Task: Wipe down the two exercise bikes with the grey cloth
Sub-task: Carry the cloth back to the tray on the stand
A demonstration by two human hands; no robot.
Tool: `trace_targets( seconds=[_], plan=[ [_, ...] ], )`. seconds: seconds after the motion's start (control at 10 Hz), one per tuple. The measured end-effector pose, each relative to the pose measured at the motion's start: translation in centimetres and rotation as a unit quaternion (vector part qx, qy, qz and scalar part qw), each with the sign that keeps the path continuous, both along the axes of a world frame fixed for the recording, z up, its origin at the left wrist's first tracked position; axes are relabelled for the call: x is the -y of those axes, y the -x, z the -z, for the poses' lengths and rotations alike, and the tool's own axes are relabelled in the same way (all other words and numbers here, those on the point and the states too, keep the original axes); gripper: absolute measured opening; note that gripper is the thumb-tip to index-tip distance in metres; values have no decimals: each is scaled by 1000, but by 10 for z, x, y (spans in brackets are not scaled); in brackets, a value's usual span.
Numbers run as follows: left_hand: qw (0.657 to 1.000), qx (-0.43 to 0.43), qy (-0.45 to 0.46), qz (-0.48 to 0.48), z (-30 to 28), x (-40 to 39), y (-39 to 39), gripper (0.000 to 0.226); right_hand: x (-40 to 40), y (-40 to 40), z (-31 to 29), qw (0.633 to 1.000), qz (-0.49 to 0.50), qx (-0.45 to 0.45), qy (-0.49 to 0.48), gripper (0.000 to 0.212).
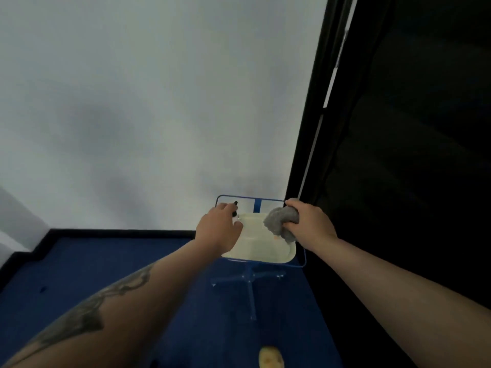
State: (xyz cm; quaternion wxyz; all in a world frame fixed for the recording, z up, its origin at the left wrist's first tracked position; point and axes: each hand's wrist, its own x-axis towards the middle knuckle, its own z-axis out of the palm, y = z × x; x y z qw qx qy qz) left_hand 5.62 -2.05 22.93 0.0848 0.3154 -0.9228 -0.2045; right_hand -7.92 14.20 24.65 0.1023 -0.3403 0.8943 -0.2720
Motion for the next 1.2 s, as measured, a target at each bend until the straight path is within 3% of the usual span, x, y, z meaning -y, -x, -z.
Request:
trace_targets(
  seconds=[0.4, 0.8, 0.9, 1.0, 1.2],
  plan=[
    [978, 137, -143, -62, 152, 47, 84, 47, 82, 95, 169, 981, -36, 144, -126, 51],
    [973, 157, -141, -92, 226, 84, 100, 45, 144, 130, 279, 964, -41, 150, -216, 40],
    [971, 159, -146, -101, 224, 83, 101, 45, 141, 136, 282, 964, -40, 137, -224, 34],
    [974, 153, -131, -104, 206, 85, 101, 46, 139, 139, 265, 968, -31, 130, -214, 43],
    [987, 101, -83, -97, 131, 91, 103, 43, 137, 134, 186, 987, -30, 29, -154, 44]
  ],
)
